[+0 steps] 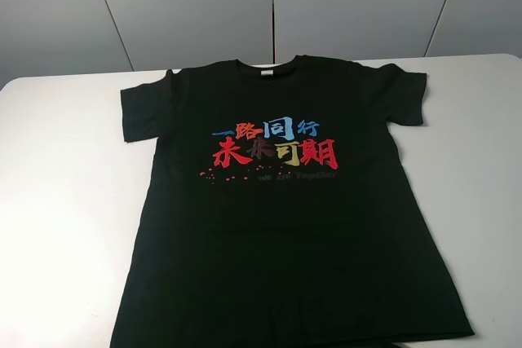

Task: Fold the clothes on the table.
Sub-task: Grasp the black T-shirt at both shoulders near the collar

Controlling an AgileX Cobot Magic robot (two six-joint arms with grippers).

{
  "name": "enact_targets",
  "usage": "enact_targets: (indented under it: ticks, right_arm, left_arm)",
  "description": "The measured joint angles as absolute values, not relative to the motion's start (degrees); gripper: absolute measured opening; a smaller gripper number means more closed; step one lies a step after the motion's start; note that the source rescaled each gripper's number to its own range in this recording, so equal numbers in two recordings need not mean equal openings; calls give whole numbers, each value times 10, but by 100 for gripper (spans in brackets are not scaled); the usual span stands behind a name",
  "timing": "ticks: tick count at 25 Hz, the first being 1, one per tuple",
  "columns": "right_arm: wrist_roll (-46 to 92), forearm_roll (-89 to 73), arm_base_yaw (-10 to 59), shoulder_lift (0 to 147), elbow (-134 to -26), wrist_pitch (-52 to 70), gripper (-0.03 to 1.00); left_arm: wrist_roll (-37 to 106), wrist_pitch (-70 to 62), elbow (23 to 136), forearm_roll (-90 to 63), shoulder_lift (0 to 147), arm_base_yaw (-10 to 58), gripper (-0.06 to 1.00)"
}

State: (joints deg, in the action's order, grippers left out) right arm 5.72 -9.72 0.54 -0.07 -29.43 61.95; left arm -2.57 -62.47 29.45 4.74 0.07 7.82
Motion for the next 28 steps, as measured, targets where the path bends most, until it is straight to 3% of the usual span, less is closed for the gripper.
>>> enact_targets:
  ticks: [9, 16, 24, 28]
  right_arm:
    - [65, -67, 19, 82, -317, 593, 100]
    - [62, -59, 25, 272, -330, 523, 100]
    - [98, -82, 28, 501, -437, 477, 100]
    - [116, -88, 28, 618, -492, 473, 100]
  left_arm:
    - [-26, -608, 385, 30, 158, 78, 100]
    - [57, -554, 478, -10, 371, 78, 100]
    - [212, -494, 540, -131, 585, 82, 99]
    - [226, -484, 556, -131, 683, 123, 98]
